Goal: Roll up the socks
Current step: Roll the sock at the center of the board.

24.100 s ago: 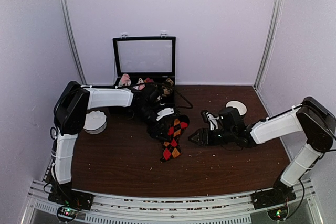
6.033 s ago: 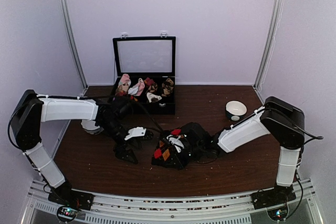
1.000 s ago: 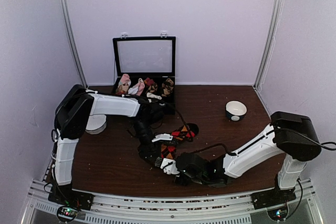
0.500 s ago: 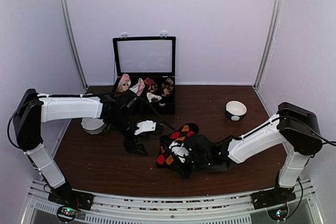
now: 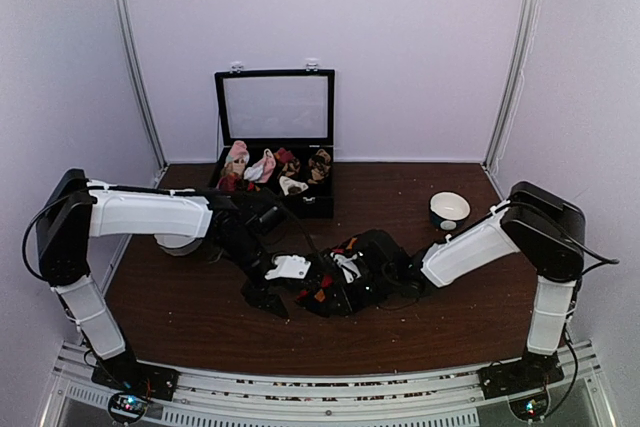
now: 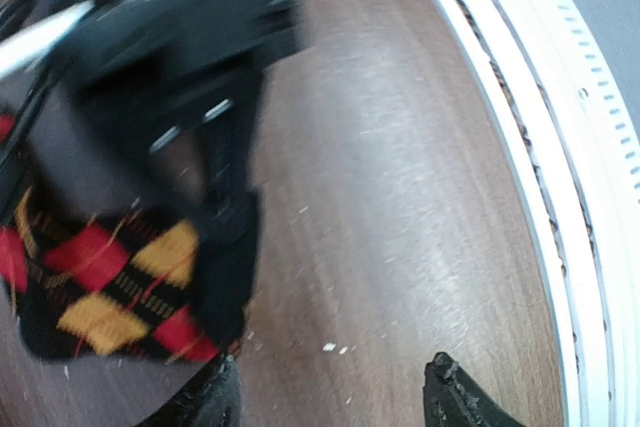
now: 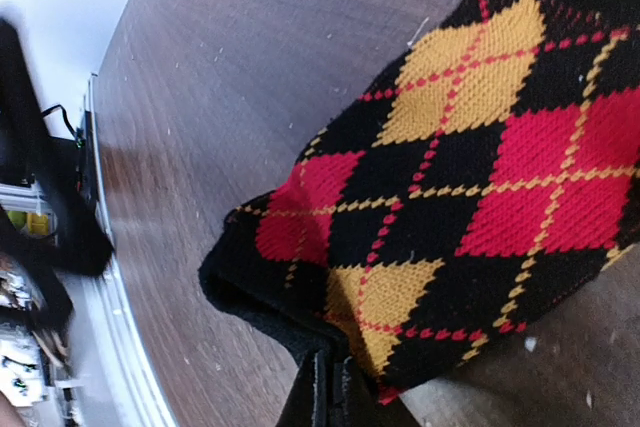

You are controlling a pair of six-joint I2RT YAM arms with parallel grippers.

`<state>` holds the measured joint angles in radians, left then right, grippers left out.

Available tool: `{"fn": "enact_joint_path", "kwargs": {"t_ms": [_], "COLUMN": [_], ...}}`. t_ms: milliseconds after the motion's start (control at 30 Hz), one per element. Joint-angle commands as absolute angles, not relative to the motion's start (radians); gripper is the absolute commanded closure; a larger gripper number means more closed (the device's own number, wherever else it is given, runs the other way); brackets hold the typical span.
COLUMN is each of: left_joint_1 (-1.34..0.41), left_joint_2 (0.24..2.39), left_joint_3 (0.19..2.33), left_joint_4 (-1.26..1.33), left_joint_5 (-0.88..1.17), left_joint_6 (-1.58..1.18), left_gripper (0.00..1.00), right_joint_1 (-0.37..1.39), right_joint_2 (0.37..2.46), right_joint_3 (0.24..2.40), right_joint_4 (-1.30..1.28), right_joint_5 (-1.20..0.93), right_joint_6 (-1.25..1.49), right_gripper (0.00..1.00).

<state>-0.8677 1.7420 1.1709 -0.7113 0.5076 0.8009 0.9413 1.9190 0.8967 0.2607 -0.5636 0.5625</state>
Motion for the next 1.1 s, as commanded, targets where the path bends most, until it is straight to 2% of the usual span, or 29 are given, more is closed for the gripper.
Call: {"fn": "enact_joint_path", "kwargs": {"t_ms": [0,533,833,1067], "left_joint_1": [-0.922,-0.943,-0.941,-0.909], "left_joint_2": [1.772,1.889,1.873,1.873], "left_joint_3": [1.212,1.245,1.19,1.166], "left_joint_4": [-0.73,-0.621,-0.594,-0.605], "left_joint_5": [0.476,0.264,0.234,0.228], "left_joint_6": [0.891,0.937,0.925,0.905], "left_gripper": [0.35,0.35,0.42,0.54], "right_joint_1": [0.926,0.923,0.923,0.923], "right_joint_2": [1.966,2.024,2.034,2.018], "right_joint_3": [0.964,1.079,1.101,1.099], "right_joint_4": [0.151,0.004,-0.019,-0.043], "right_joint_5": [-0.642,-0.669,-0.673,-0.672], "right_joint_6": [0.63,0.594,0.589,0.568], "right_gripper": [1.0,1.0,1.0,1.0]}}
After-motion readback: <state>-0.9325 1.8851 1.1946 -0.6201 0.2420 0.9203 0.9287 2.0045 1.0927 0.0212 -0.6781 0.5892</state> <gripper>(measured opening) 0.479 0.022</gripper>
